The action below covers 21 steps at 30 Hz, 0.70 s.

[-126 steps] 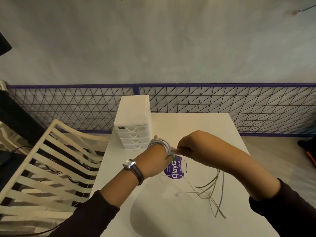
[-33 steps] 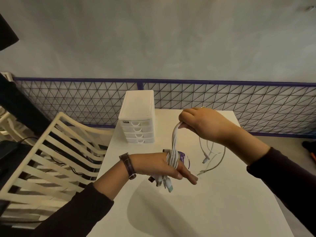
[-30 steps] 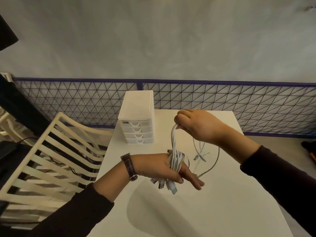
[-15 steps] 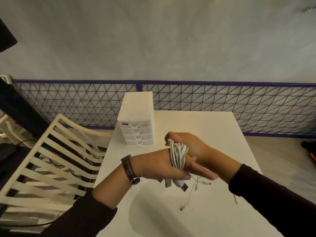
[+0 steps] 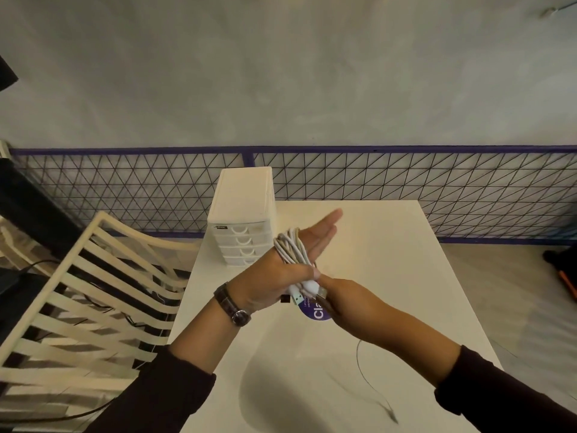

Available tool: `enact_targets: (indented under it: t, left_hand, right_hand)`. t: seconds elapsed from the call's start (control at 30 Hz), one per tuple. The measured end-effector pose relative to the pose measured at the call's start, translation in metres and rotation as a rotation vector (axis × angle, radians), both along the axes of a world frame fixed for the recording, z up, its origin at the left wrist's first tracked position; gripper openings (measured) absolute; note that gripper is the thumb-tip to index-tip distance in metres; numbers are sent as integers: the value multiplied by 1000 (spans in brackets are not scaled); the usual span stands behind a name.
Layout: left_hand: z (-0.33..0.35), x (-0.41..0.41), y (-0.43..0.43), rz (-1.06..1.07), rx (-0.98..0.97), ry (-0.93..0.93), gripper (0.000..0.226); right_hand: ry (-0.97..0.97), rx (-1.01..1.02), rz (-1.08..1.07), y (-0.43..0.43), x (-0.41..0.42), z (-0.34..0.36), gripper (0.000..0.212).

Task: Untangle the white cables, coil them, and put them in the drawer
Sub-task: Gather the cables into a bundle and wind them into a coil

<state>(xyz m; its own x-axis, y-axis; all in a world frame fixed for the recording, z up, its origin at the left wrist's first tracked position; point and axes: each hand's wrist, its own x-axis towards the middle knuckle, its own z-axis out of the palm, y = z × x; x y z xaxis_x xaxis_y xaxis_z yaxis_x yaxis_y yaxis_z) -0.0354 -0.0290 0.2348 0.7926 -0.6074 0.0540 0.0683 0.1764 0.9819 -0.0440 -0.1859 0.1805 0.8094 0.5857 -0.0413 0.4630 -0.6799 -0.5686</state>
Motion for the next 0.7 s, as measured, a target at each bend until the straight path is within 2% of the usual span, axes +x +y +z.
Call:
enact_targets:
  t: [0.13,0.2,0.3,0.4,0.5,0.57,0.7]
  left_hand:
    - [-1,10,15,53,78,-3,76]
    - [-3,11,19,18,189,-37,80]
    - [-4,13,19,-29,472,-147,86]
    - [-3,14,15,-102,756,-272,84]
    - [-10,13,7,-176,1007,-272,79]
    - [-20,13,7,-152,1124,-236,68]
    - [-27,14,2,-69,1168,-244,20]
  right_hand:
    - [-78,-103,3,-17,3,8,55]
    - [-113,-167,49,-17,3,16,44]
    - [-145,-226,67,-23,9,27,25]
    - [-225,-275,111,-26,13,40,24]
    - [-266,-311,145,-25,13,55,23]
    - [-250,-313,151,-23,13,62,22]
    - [-296,-388,189,-17,13,71,21]
